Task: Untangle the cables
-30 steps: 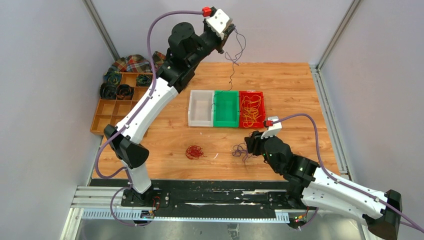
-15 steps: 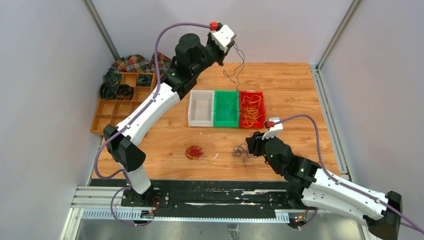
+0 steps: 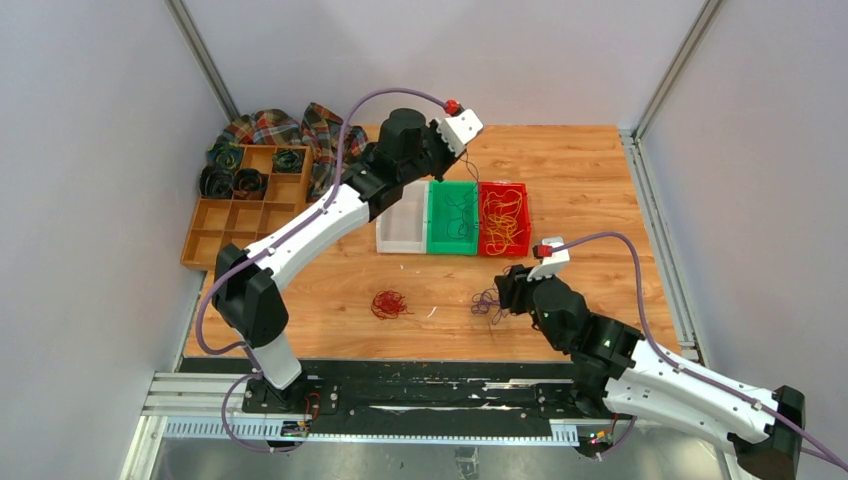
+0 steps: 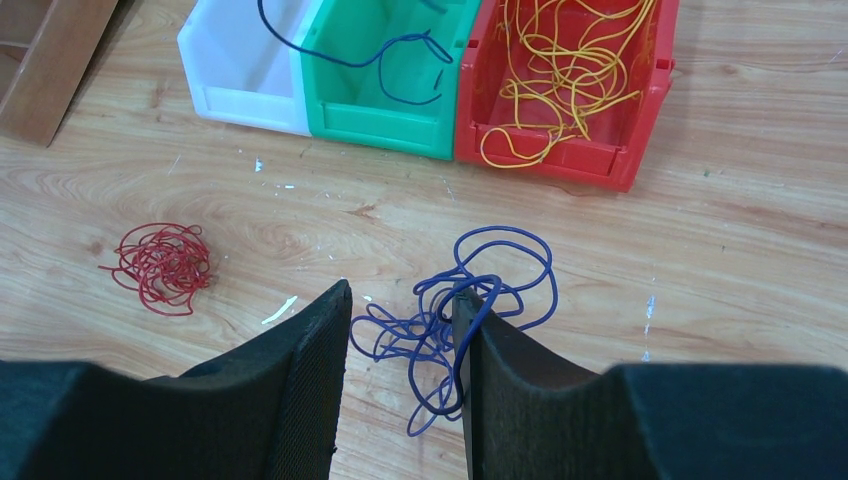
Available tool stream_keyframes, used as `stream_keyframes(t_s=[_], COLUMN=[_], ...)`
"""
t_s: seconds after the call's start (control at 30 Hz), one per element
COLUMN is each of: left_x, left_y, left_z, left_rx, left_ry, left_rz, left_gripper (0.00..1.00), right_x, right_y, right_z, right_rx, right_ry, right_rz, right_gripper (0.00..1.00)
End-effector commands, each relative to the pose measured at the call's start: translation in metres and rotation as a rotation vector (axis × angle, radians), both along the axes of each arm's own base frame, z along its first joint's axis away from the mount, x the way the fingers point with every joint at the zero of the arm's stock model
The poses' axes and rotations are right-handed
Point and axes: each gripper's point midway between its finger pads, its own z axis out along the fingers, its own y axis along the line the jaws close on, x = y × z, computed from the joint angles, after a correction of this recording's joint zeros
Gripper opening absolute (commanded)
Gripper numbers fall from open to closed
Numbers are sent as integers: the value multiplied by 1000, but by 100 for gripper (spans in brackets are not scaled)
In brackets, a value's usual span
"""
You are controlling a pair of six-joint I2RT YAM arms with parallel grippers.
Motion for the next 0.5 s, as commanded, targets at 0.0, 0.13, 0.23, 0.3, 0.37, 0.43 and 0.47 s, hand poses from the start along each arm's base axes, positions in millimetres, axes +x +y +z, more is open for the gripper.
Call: stream_keyframes(t_s=[0.0,0.13,0.23,0.3,0.37,0.43,0.47], left_x=[-4,-1,1,7,15,27,34], left_y=[0,10,17,16,14,9,6], left_z=[-22,-53,-71,-76,-78,-79,-76], left_rx=[67,149,207,227,242,259,270], left_ry=[62,89,72,61,50,33,13], left_rz=[-4,34,43,51,62,74,79], left_gripper=[0,0,0,0,0,0,0], right_x=[4,4,4,5,5,5,5], right_y=[-11,-12,-12,-11,-11,-11,-11], right_z=[-1,0,1,2,3,3,2], right_rx=[12,2,-9,-9,-5,-5,-8], right_ry=[-6,-5,0,2,4,8,12], right_rz=[-56,-58,-60,-61,-66,-68,-70], right_gripper=[42,42,42,42,42,42,42])
